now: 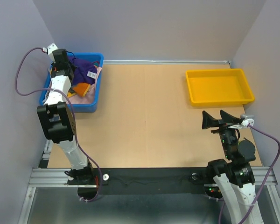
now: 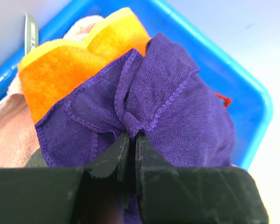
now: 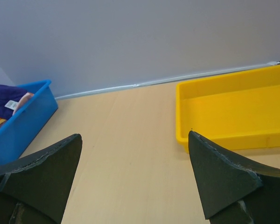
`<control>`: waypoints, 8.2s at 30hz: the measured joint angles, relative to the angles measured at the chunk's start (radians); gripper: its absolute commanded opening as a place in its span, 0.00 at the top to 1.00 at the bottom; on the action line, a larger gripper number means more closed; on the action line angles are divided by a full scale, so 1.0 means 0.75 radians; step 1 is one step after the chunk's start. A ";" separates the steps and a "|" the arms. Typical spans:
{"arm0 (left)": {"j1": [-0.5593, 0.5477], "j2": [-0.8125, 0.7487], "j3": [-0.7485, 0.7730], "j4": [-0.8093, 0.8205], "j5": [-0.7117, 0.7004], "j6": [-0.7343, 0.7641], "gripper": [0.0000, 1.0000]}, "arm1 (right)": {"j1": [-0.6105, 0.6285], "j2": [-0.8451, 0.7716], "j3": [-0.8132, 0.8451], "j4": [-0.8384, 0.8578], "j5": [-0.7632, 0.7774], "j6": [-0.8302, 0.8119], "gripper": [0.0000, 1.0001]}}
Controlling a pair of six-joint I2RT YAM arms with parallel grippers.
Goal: Fold and stack the towels
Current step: Grab crumpled towel, then move the towel to the center of the board, then flatten out the crumpled towel
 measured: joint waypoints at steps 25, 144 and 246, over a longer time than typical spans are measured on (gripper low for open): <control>-0.654 -0.193 0.850 -0.220 0.174 -0.130 1.00 | 0.000 0.220 0.035 -0.011 -0.056 -0.006 0.00; -1.422 -0.694 -1.237 -0.096 -0.038 -0.759 1.00 | 0.378 1.550 -0.229 0.600 -0.144 0.991 0.99; -0.538 0.061 0.140 0.049 0.282 0.063 1.00 | 0.005 2.493 1.559 0.233 -0.307 0.007 1.00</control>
